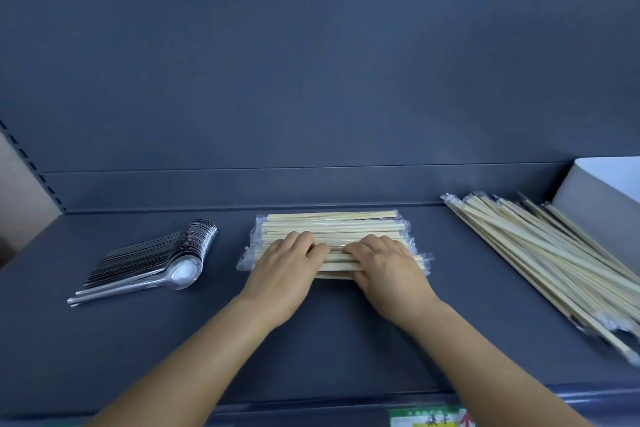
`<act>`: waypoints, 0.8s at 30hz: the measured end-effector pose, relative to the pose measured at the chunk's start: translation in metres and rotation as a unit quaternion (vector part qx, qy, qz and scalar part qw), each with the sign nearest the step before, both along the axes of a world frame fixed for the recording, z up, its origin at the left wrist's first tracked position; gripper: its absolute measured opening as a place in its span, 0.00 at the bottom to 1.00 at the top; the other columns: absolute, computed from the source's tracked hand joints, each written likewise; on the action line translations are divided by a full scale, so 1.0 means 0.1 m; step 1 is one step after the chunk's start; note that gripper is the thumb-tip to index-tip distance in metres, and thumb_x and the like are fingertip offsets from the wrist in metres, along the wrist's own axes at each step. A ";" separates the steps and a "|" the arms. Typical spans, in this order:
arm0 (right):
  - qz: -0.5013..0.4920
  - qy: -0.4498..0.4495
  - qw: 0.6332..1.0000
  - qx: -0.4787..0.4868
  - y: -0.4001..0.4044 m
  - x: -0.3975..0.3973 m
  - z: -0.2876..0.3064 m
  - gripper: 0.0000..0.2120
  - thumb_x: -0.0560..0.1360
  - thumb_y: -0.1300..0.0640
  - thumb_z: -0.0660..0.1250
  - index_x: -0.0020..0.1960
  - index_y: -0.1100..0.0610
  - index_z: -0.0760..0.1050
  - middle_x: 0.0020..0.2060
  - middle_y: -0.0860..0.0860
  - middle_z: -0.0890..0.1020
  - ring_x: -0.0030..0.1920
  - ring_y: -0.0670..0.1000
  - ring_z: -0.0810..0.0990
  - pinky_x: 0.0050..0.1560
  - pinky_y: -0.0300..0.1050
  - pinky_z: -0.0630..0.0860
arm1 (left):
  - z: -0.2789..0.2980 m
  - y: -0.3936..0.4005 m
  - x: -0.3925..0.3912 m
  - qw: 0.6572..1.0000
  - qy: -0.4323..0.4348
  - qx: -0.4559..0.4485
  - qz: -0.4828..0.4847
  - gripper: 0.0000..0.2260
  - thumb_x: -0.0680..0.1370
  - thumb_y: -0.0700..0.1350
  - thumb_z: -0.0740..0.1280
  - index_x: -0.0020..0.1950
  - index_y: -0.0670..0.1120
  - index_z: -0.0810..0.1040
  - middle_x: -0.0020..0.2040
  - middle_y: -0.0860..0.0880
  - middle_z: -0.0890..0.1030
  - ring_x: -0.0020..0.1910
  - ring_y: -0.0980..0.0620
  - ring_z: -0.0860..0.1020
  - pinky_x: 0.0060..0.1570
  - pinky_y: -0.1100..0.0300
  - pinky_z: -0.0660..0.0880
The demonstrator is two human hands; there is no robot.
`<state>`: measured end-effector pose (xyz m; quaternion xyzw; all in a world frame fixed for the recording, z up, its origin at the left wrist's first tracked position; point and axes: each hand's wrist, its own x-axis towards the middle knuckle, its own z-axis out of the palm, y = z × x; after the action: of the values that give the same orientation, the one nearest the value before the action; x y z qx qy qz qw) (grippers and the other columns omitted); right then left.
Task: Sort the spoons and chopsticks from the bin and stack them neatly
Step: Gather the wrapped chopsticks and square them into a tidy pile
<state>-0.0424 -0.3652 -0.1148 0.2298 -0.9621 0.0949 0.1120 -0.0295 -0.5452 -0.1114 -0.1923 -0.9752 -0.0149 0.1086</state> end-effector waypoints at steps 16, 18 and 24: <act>-0.034 -0.110 0.993 0.035 0.14 0.18 -0.03 0.35 0.77 0.38 0.53 0.77 0.50 0.43 0.76 0.47 0.44 0.76 0.50 0.39 0.74 0.49 0.38 | -0.21 -0.07 0.09 0.993 -0.114 0.019 -0.038 0.27 0.82 0.56 0.45 0.76 0.54 0.35 0.75 0.58 0.33 0.69 0.61 0.26 0.66 0.59 0.27; -0.046 -0.137 0.988 0.052 0.16 0.21 -0.05 0.34 0.79 0.39 0.49 0.77 0.50 0.38 0.76 0.48 0.38 0.75 0.50 0.34 0.73 0.50 0.34 | -0.23 -0.08 0.08 0.991 -0.124 0.017 -0.044 0.26 0.82 0.56 0.44 0.76 0.56 0.34 0.75 0.59 0.31 0.67 0.62 0.24 0.66 0.59 0.26; -0.047 -0.156 0.985 0.050 0.15 0.22 -0.08 0.32 0.80 0.42 0.46 0.77 0.51 0.35 0.76 0.49 0.36 0.75 0.49 0.33 0.73 0.51 0.36 | -0.26 -0.08 0.07 0.990 -0.132 0.019 -0.046 0.25 0.83 0.51 0.44 0.76 0.56 0.34 0.75 0.57 0.31 0.70 0.59 0.27 0.70 0.55 0.31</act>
<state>-0.0200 -0.3500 -0.1232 0.1723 -0.9810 0.0764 -0.0462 -0.0225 -0.5533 -0.1370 -0.2313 -0.9707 -0.0632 -0.0182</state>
